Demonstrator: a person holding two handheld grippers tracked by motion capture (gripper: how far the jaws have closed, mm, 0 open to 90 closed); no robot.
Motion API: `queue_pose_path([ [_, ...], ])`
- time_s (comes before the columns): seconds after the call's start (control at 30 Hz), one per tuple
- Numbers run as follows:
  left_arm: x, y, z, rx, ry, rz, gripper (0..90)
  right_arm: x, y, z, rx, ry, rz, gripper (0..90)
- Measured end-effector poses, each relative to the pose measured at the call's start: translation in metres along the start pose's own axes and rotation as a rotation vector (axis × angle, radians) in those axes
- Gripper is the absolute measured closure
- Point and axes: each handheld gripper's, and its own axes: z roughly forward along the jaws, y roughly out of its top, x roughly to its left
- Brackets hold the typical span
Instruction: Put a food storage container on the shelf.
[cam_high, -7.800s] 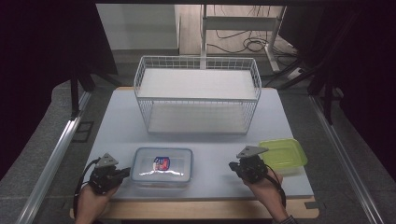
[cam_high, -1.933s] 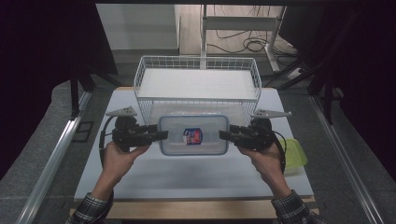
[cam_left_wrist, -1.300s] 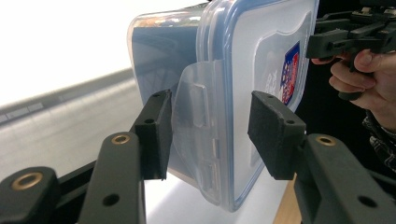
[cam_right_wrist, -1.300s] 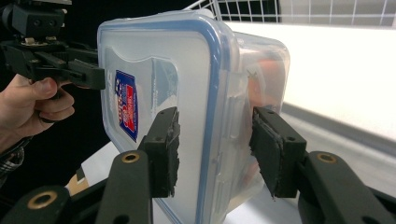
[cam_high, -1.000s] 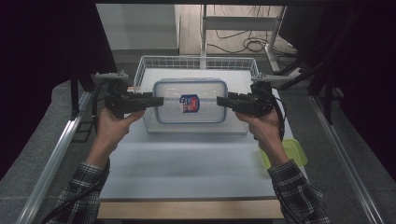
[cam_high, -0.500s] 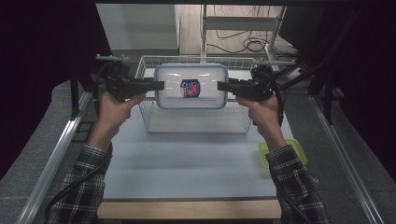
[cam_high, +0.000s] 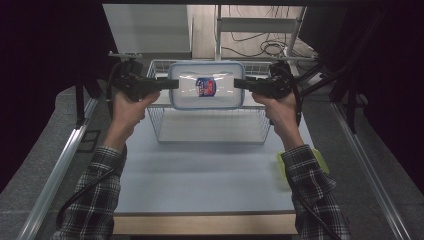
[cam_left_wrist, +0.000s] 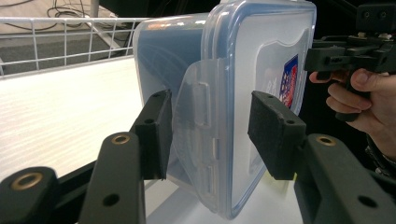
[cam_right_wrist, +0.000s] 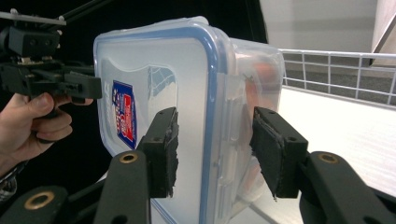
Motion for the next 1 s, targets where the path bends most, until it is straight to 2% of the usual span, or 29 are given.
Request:
queue_pose_path([
  [0.2,0.008,0.001,0.009,-0.001,0.009,-0.015,49.5,-0.005,0.002,0.005,0.01,-0.021,0.004,51.7],
  [0.3,0.008,0.003,0.011,-0.019,-0.004,-0.021,50.1,-0.008,0.003,0.004,-0.023,-0.027,0.015,54.9],
  [0.47,0.009,0.003,0.015,-0.014,0.018,-0.025,48.5,-0.008,0.007,0.004,-0.029,-0.043,0.016,56.0],
  [0.63,0.012,0.002,0.017,-0.036,0.021,-0.036,47.6,-0.007,0.005,0.007,-0.025,-0.06,0.016,54.1],
  [1.0,0.014,0.001,0.019,-0.052,0.031,-0.046,47.2,-0.013,0.0,0.01,-0.031,-0.046,0.05,52.1],
])
